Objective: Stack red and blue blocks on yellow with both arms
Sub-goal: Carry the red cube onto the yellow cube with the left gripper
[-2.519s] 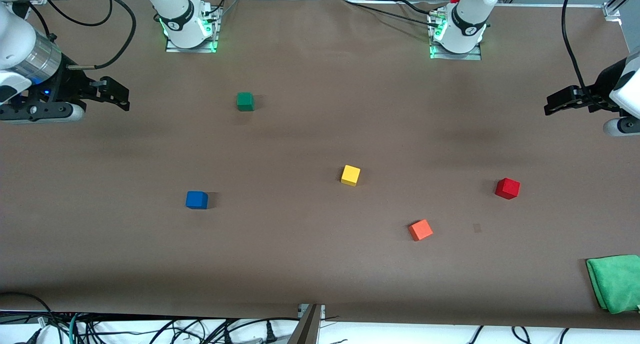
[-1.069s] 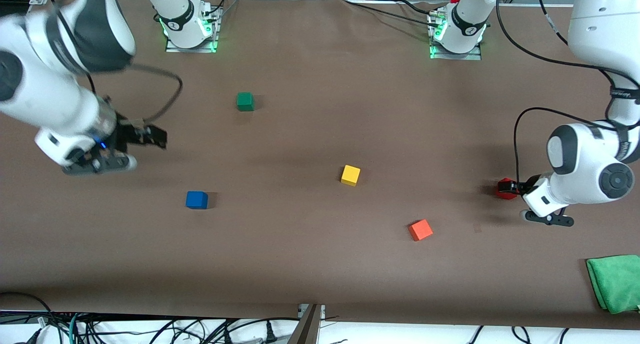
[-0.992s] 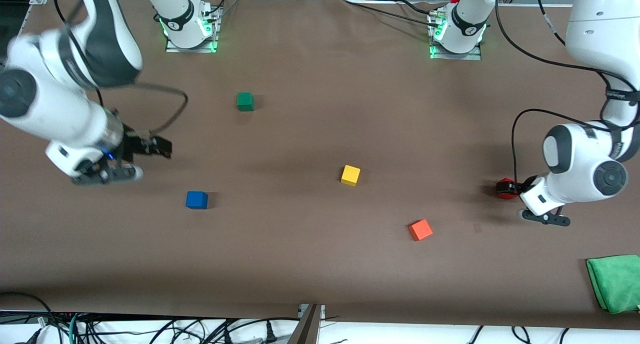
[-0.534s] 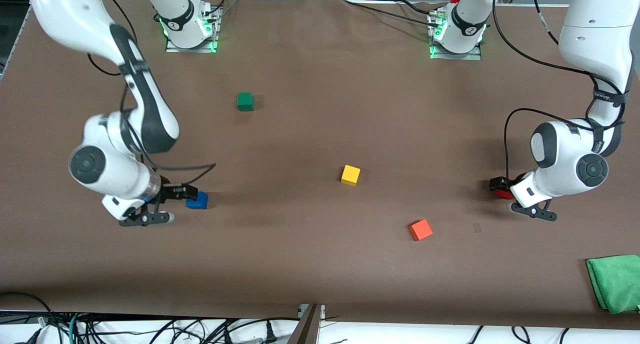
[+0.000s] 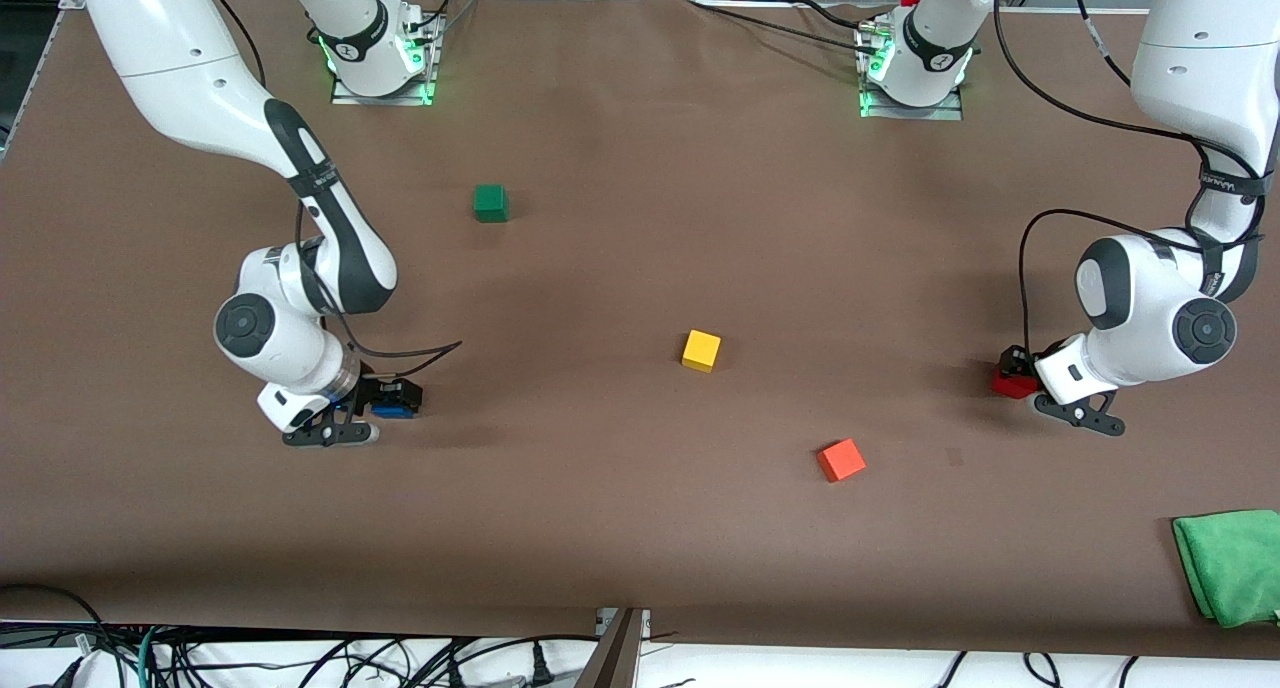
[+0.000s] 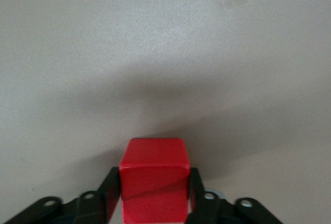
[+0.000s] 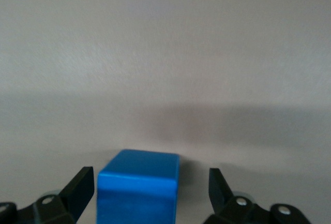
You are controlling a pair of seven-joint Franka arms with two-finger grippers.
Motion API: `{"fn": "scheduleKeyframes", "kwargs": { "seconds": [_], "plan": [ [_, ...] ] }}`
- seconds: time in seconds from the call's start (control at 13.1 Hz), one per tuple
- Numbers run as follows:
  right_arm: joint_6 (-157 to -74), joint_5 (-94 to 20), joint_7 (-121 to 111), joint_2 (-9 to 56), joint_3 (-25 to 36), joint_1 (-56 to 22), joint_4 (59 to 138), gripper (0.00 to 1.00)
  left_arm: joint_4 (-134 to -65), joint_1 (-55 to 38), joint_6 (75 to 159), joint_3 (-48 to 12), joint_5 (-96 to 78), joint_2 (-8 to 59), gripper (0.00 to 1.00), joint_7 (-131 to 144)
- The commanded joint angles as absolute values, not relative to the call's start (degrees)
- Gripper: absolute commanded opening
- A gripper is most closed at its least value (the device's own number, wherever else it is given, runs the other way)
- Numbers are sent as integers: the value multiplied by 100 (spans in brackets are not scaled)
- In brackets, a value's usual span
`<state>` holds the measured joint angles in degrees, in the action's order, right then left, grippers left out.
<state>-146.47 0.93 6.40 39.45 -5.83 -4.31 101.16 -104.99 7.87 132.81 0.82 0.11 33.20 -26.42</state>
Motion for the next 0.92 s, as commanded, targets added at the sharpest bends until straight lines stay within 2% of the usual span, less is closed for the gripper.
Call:
{"fn": "scheduleKeyframes", "kwargs": {
  "seconds": [0.0,0.15,0.23,0.31,0.46,0.69,0.84],
  "plan": [
    [-14748,114,774,3691,-624,-396,10398,77,-10627,791,13149,44,88,2998,0,-2707],
    [-14495,106,712,3596,-633,-396,10293,55,-10277,695,12650,-226,0,2848,0,-2480],
    [-14076,88,712,3551,-642,-396,10092,51,-9979,694,12256,-533,0,2848,0,-1965],
    [-13523,62,721,3516,-650,-396,9759,50,-9706,677,11904,-841,9,2848,0,-1360],
    [-12564,62,825,3516,-668,-413,9135,50,-9388,432,11725,-1325,18,2874,0,-418],
    [-11570,62,879,3507,-677,-474,8370,50,-9325,-760,11742,-1345,88,2918,2,1217],
    [-10692,79,1263,3524,-677,-746,7633,50,-8967,-1369,11751,-1318,105,3154,0,1415]
  ]
}}
